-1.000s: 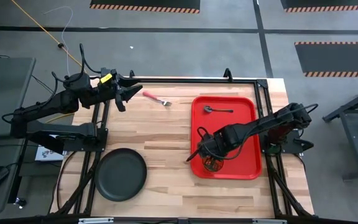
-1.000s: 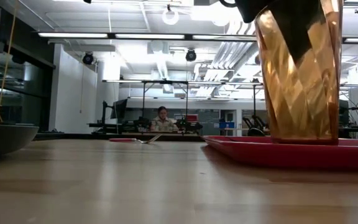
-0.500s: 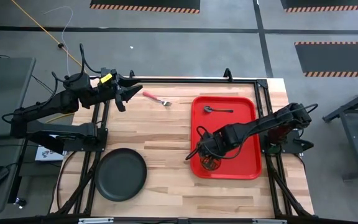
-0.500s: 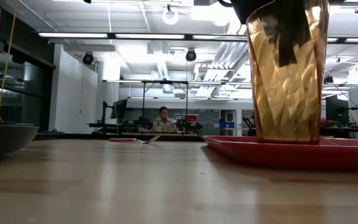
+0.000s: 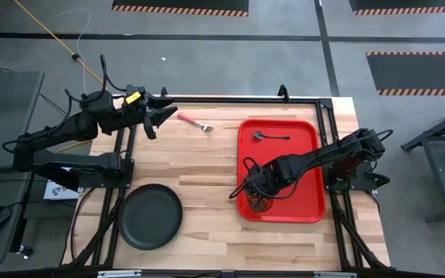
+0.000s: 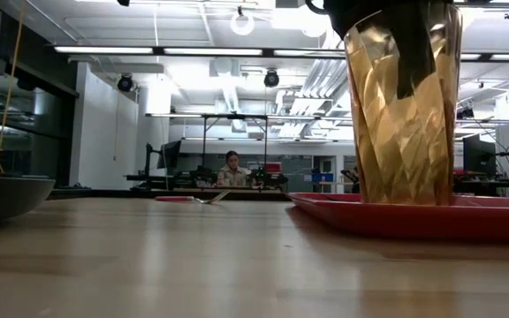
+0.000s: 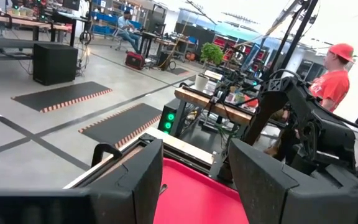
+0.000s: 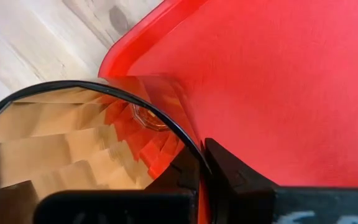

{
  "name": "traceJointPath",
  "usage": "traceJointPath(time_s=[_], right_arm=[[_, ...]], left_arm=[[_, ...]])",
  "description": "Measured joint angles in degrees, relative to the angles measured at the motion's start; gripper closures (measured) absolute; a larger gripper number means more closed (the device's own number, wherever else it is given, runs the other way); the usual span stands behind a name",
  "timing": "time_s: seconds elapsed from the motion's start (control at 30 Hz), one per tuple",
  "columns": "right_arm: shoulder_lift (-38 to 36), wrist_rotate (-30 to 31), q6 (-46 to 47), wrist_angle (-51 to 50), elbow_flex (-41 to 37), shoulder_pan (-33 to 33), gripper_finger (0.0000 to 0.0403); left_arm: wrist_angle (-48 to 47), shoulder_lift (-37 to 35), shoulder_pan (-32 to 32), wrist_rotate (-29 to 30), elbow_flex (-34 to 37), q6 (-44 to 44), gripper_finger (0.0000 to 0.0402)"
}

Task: Pick and place plate/cup/fork/spoon on tray
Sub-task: Put the brown glass on the red serving tray, then put the red fork on the red serving tray to the bottom of the black spoon

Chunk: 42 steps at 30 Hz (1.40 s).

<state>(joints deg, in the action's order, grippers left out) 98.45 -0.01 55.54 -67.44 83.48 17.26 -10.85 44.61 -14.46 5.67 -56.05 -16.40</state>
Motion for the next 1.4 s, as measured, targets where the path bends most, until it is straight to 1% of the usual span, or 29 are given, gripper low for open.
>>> traceJointPath(time_s=[0.2,0.43,0.53,0.67,0.8,0.93,1.03,1.13,1.17,1.27,1.33,1.4], right_arm=[[0.0,-0.1,0.04,0.21,0.01,0.0,0.0391],[-0.02,-2.29,-0.32,1.14,0.0,0.0,0.037],[-0.41,-2.33,-0.35,1.29,0.06,0.0,0.0351],[-0.68,-1.62,-2.27,0.4,2.19,0.0,0.0311],[-0.7,-1.17,-5.4,-4.0,7.1,0.25,0.0261],[-0.72,0.79,-8.44,-11.71,13.35,1.35,0.0221],[-0.72,3.25,-9.46,-17.02,17.43,2.04,0.0205],[-0.88,6.16,-9.27,-22.71,20.26,3.01,0.0199],[-1.44,7.05,-9.26,-22.76,20.16,3.42,0.0199],[-5.73,8.22,-6.77,-21.71,16.05,4.56,0.0199],[-9.52,9.05,-2.76,-22.77,11.31,5.27,0.0199],[-14.16,9.89,2.59,-21.37,5.21,6.23,0.0199]], left_arm=[[-0.15,0.01,0.0,0.02,0.0,0.0,0.0229],[-0.13,0.01,0.0,0.02,0.0,0.02,0.0229],[-0.13,0.01,0.0,0.03,0.0,0.02,0.0229],[-0.11,0.01,-0.01,0.04,0.0,0.02,0.0229],[-0.11,0.01,-0.02,0.07,0.0,0.02,0.0229],[-0.11,0.01,0.0,0.15,0.0,0.04,0.0229],[-0.1,0.0,-0.04,0.17,0.0,0.04,0.0229],[-0.09,0.01,-0.04,0.17,0.0,0.04,0.0229],[-0.1,0.0,-0.03,0.17,0.0,0.04,0.0229],[-0.11,0.01,-0.02,0.17,0.0,-0.55,0.0229],[-0.33,0.01,-0.02,-0.64,0.0,-3.19,0.0229],[-0.35,0.23,-0.02,-2.17,0.0,-4.34,0.0229]])
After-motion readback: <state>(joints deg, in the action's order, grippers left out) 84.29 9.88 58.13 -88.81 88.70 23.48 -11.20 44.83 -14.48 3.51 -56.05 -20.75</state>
